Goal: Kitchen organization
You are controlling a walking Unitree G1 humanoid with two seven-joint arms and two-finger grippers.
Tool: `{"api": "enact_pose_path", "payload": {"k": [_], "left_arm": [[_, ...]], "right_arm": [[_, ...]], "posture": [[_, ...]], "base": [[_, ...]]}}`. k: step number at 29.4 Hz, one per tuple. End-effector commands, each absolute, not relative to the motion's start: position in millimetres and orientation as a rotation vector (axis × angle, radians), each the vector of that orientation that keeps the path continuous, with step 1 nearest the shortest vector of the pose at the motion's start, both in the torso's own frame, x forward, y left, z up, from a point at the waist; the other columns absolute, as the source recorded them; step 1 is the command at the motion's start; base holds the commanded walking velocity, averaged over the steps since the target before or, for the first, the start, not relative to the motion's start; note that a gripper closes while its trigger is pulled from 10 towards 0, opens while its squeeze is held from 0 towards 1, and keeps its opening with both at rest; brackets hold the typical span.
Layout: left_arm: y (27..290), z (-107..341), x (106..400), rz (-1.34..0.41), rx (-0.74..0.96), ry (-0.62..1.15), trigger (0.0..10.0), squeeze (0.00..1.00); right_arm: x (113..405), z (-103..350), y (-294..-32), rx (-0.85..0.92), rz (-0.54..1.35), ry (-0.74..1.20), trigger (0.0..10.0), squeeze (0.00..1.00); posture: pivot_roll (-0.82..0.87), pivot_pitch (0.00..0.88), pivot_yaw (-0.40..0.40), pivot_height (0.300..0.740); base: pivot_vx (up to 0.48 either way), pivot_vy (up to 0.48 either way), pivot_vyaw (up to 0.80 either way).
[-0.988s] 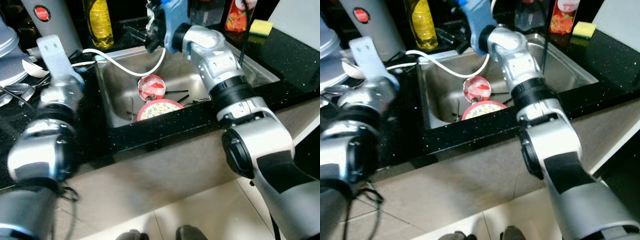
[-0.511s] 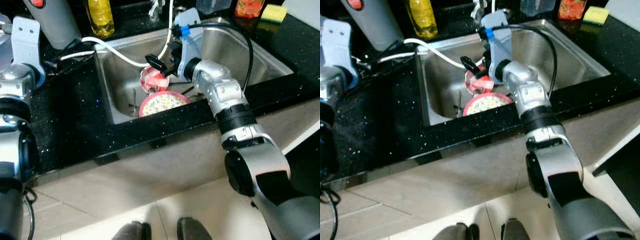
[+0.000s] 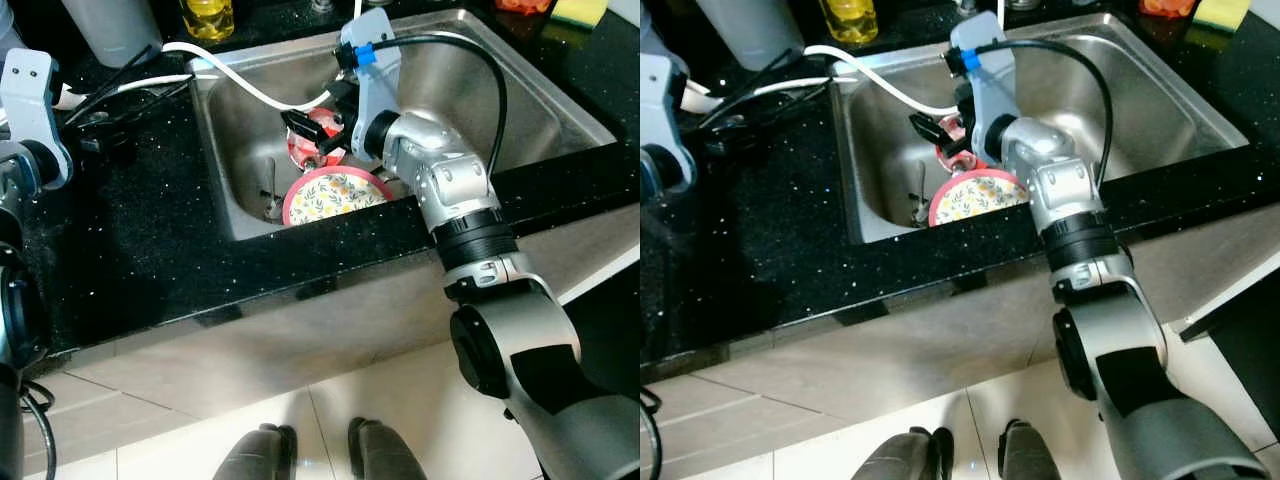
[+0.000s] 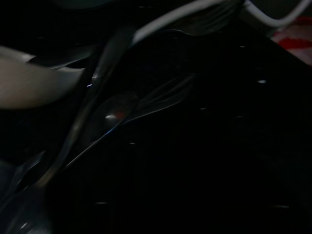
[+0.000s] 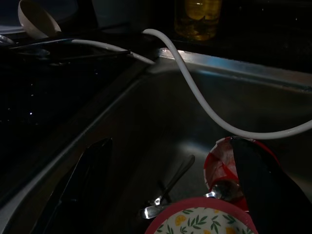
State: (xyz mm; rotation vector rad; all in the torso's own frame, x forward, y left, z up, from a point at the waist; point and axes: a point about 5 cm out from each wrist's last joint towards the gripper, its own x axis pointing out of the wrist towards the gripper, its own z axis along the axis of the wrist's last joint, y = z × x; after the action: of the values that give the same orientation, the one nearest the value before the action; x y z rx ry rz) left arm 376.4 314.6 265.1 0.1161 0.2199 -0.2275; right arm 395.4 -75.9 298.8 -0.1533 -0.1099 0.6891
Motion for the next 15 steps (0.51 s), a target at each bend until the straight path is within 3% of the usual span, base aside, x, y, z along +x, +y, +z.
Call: {"api": "enact_pose_path", "payload": {"k": [1, 13, 15], "left_arm": [[336, 238, 361, -0.177, 0.152, 0.421, 0.0, 0.00], [325, 236, 361, -0.305, 0.104, 0.466, 0.0, 0.00], [307, 244, 372, -0.361, 0.070, 0.395, 0.0, 0.00]], "right_arm": [[393, 303, -75, -0.150, 0.695, -0.114, 10.0, 0.00], [394, 306, -76, -0.140, 0.678, -0.119, 10.0, 0.00], [394, 308, -76, -0.138, 0.670, -0.127, 10.0, 0.00]], "posture": [[0.05, 0.257, 0.065, 0.740], [0.05, 0.236, 0.070, 0.740], [0.04, 0.230, 0.072, 0.740]], "base": [[0.000, 0.000, 0.00], [0.000, 0.000, 0.00], [0.000, 0.000, 0.00]]}}
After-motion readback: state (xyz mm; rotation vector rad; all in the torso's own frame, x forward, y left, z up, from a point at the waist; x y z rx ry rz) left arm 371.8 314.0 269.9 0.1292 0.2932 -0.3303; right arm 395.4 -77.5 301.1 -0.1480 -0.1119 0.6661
